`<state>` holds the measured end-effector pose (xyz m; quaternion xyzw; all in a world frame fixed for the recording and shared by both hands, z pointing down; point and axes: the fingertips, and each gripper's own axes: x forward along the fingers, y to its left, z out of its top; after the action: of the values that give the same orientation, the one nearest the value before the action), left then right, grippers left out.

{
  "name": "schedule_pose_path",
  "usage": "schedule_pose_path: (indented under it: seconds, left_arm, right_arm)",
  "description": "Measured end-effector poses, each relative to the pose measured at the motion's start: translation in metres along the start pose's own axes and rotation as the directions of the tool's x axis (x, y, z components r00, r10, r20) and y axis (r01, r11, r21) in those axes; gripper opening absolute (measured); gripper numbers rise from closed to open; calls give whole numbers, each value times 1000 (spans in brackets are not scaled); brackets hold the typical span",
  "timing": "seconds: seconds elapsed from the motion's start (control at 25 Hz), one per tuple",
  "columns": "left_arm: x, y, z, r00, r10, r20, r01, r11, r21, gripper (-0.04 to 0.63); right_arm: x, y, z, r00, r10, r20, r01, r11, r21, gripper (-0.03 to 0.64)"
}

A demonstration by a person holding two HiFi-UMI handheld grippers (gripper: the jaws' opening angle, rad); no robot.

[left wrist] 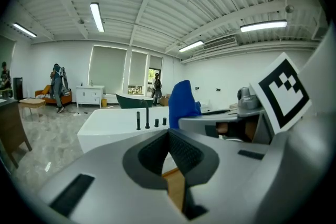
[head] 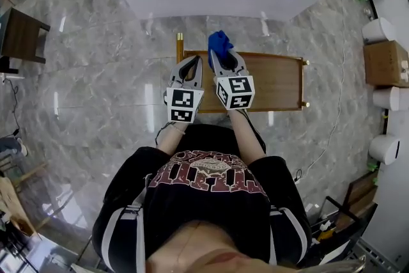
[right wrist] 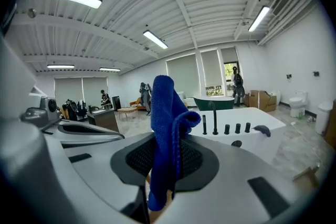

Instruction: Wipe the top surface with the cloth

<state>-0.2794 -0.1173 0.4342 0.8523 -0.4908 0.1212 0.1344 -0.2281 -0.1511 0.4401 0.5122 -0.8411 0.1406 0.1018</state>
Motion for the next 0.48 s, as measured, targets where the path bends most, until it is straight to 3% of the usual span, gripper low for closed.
schedule_pose_path:
  seconds: [0.16,0.28,0.48]
  left_arm:
    - [7,0,-29,999,9,-44,-11,999,-51,47]
    - [18,0,-45,996,50,-72,-55,996,-75,48]
    - [34,-1,-80,979,142,-147,-161,979,-128,46]
  right_arm:
    - [13,1,-30,998,15,-64,-15,1000,4,86]
    - [27,2,-48,991,70,-112,-71,997,-5,86]
    - [54,4,-90,955,185,-229,-185,982,22,86]
